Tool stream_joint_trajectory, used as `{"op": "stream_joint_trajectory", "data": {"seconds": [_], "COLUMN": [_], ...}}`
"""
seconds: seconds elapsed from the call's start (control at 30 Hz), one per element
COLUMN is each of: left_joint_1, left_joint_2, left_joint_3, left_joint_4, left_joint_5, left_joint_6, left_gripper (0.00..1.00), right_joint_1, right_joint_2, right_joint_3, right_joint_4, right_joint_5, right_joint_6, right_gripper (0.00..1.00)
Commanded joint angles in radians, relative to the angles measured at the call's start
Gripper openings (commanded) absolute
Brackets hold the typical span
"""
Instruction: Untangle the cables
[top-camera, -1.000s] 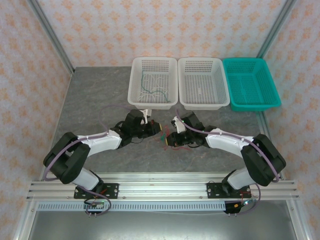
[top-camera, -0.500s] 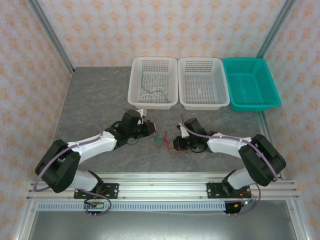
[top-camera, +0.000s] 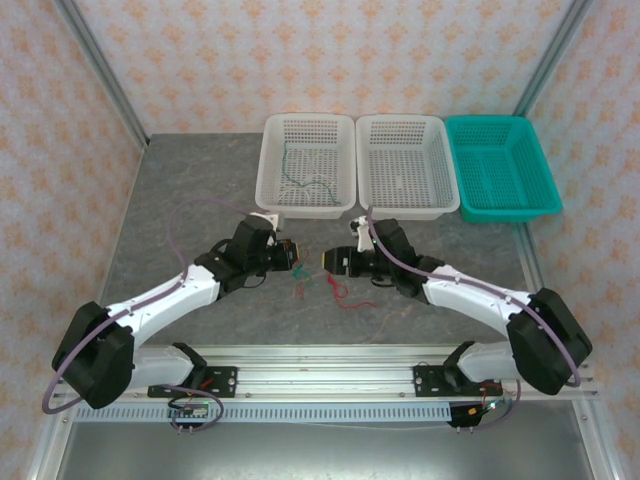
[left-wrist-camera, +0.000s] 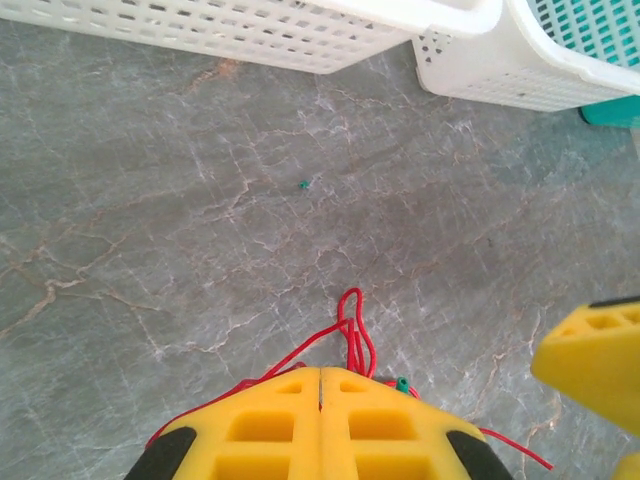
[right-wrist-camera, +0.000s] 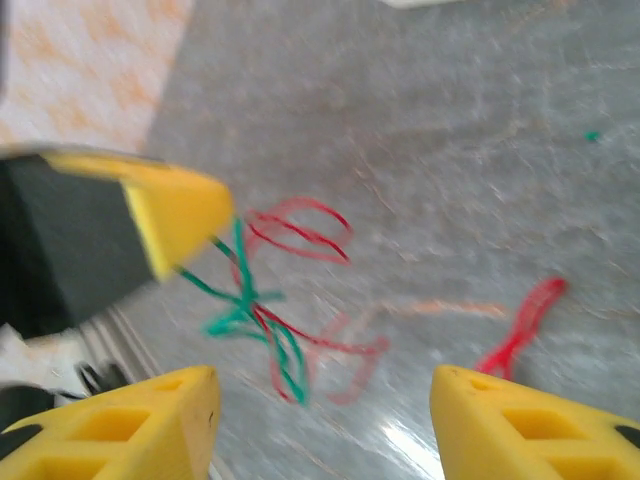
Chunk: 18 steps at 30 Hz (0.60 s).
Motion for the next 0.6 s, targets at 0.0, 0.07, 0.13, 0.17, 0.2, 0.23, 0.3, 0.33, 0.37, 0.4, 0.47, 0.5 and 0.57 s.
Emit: {"op": "stream_joint_trajectory", "data": {"seconds": [0.0,0.07,0.13,0.17,0.2,0.23,0.3,0.33,0.37,0.4,0.47,0.5,0.57], "left_joint_1": [-0.006,-0.010,-0.013,-0.012,-0.012,-0.014,-0.016,-0.015,-0.016,-0.017,-0.019,-0.018,-0.022], "left_joint_2": [-0.014,-0.026,-0.035,-0.036,-0.036,-0.036,-0.036,-0.031,-0.027,-0.022,-0.012,-0.006,-0.001], "left_joint_3": [-0.025,-0.029,-0.035,-0.036,-0.037,-0.037,-0.042,-0.042,-0.041,-0.039,-0.036,-0.032,-0.029], "left_joint_4": [0.069,0.073,0.076,0.078,0.079,0.083,0.095,0.098,0.099,0.098,0.102,0.106,0.115], "left_joint_5": [0.047,0.054,0.060,0.066,0.072,0.077,0.077,0.076,0.075,0.074,0.082,0.088,0.097], "left_joint_6": [0.013,0.040,0.068,0.081,0.087,0.091,0.092,0.092,0.090,0.092,0.095,0.097,0.100], "left_gripper": [0.00,0.00,0.00,0.00,0.00,0.00,0.00,0.00,0.00,0.00,0.00,0.00,0.00], "right_joint_1": [0.000,0.000,0.001,0.003,0.003,0.003,0.003,0.004,0.005,0.006,0.013,0.016,0.019], "right_joint_2": [0.085,0.140,0.194,0.222,0.244,0.265,0.286,0.293,0.296,0.297,0.303,0.309,0.326], "right_joint_3": [0.034,0.088,0.091,0.086,0.087,0.094,0.113,0.121,0.128,0.133,0.146,0.153,0.160], "right_joint_4": [0.146,0.069,0.121,0.167,0.196,0.218,0.218,0.217,0.215,0.215,0.200,0.198,0.215], "right_joint_5": [0.033,0.039,-0.008,-0.035,-0.061,-0.086,-0.118,-0.131,-0.139,-0.143,-0.144,-0.147,-0.154], "right_joint_6": [0.253,0.379,0.520,0.604,0.659,0.702,0.747,0.760,0.773,0.779,0.784,0.791,0.807], "right_gripper": [0.56,0.57,0.58,0.59,0.60,0.61,0.63,0.63,0.64,0.64,0.64,0.64,0.65]}}
